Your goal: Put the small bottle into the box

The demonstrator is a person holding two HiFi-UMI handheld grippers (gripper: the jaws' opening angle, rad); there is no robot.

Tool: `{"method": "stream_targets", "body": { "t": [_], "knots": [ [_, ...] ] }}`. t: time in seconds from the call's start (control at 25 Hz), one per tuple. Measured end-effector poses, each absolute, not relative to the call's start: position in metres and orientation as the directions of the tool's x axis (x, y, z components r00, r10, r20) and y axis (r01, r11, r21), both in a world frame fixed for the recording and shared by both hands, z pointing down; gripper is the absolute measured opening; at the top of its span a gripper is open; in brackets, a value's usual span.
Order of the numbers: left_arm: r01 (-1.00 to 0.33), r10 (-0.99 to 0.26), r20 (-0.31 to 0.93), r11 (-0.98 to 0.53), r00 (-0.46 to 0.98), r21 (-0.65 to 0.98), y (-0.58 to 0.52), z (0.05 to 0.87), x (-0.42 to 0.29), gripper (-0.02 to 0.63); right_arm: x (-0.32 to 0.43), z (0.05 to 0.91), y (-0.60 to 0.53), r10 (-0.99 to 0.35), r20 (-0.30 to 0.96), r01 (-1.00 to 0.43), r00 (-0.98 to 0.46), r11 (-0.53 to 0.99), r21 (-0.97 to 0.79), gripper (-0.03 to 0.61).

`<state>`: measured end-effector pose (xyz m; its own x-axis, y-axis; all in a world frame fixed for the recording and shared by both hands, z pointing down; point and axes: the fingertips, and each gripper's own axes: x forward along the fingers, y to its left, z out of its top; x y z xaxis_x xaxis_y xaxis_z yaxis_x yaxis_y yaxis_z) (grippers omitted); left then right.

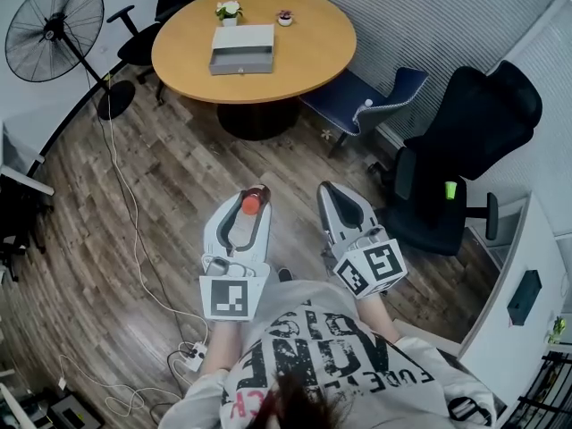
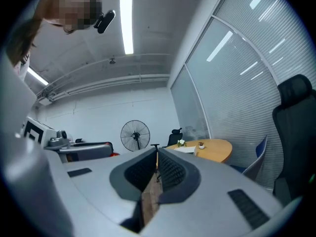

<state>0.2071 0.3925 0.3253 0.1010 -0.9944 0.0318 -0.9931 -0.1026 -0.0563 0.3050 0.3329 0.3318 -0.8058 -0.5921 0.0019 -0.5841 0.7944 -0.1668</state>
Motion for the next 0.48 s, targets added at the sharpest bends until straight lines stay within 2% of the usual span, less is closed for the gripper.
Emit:
{"method": "stream_targets", "body": {
  "t": [0.48],
  "knots": [
    [-0.993,-0.993,0.042,-0.113,0.112,-0.017,0.344,0.335,0.134,0.150,0.239,0.343,0.292,-0.599,0.052,-0.599,-0.799,0.783,-0.168,0.015]
  ]
}}
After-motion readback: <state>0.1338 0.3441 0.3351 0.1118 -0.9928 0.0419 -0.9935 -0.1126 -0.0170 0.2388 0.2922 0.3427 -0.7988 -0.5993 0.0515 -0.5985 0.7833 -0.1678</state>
